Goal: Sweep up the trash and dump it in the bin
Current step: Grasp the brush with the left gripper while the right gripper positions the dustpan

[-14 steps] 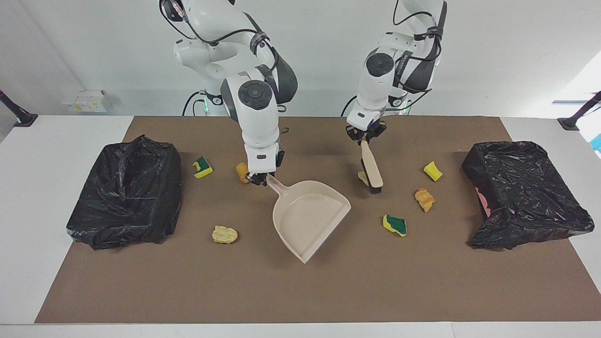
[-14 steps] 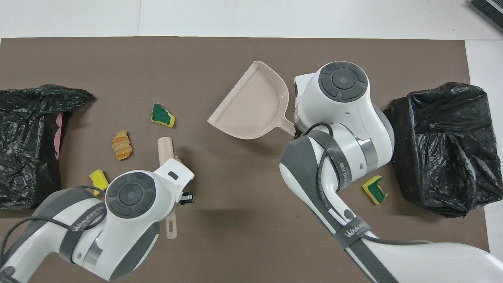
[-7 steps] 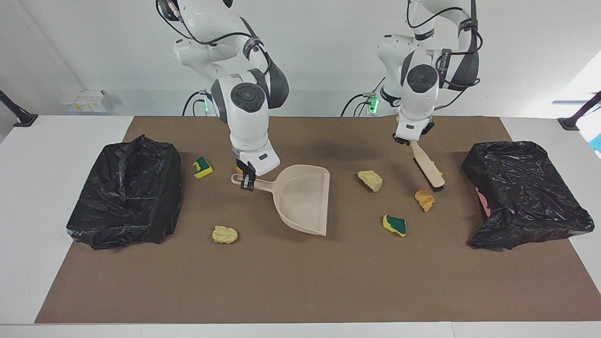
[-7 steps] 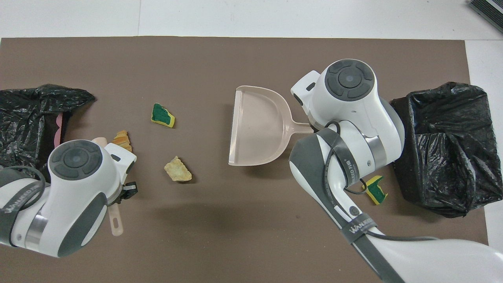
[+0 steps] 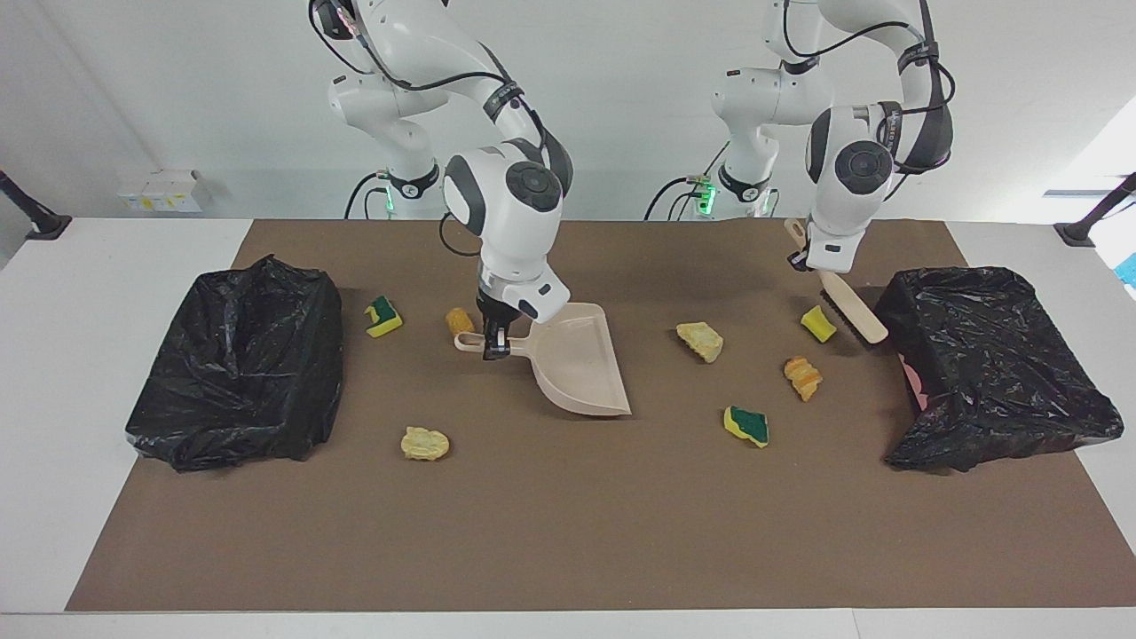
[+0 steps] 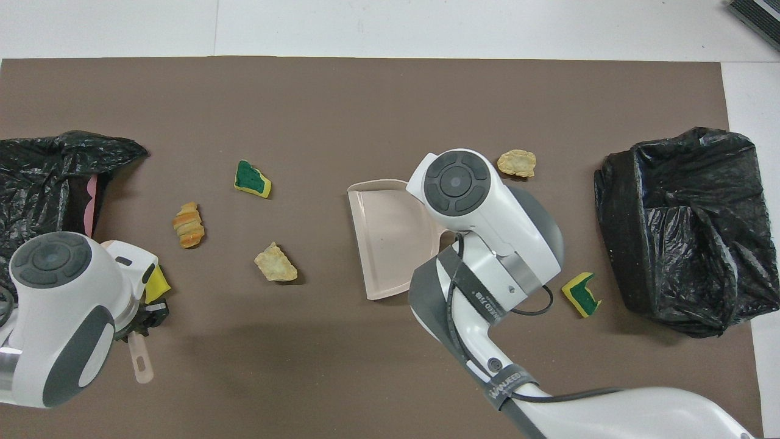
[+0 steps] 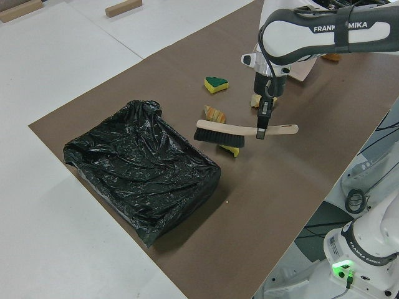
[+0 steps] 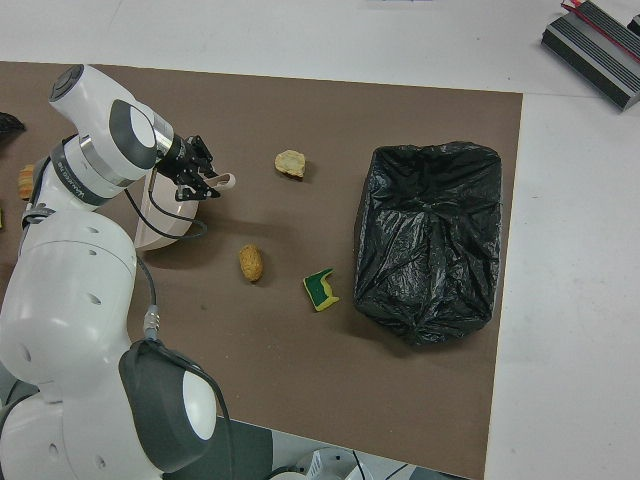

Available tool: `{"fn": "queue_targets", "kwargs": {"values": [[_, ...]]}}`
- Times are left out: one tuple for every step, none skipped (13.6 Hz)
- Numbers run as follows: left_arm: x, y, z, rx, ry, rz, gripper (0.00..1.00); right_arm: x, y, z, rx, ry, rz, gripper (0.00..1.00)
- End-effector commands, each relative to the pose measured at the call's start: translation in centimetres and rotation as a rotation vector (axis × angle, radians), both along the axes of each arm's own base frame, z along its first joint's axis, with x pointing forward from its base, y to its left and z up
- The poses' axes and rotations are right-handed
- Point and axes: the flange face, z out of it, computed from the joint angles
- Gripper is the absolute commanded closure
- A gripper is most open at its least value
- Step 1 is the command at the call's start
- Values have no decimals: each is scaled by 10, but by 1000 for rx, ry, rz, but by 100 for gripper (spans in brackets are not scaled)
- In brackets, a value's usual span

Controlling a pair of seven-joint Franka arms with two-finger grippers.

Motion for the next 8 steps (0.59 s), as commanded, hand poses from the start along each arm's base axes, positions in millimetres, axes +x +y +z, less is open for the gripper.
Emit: {"fn": "queue_targets", "kwargs": {"values": [[-8, -13, -6, -36, -63, -70, 100, -12, 5, -7, -20, -21, 38, 100], [-5, -22, -9, -79, -76, -71, 100, -13, 5, -9, -21, -17, 36, 100], [-2, -33, -8, -141, -93, -95, 100, -16, 6, -13, -24, -10, 35, 100], [6, -40, -14, -203, -108, -121, 100, -21, 6, -17, -30, -12, 4, 100], [12, -48, -18, -238, -113, -153, 100, -22, 6, -19, -30, -14, -17, 100], [18, -58, -18, -271, -112, -176, 100, -23, 6, -20, -31, -13, -24, 100], [23, -67, -14, -308, -113, -199, 100, -23, 6, -20, -30, -13, -26, 100], [25, -79, -13, -340, -111, -217, 100, -23, 6, -20, -28, -13, -28, 100]]}}
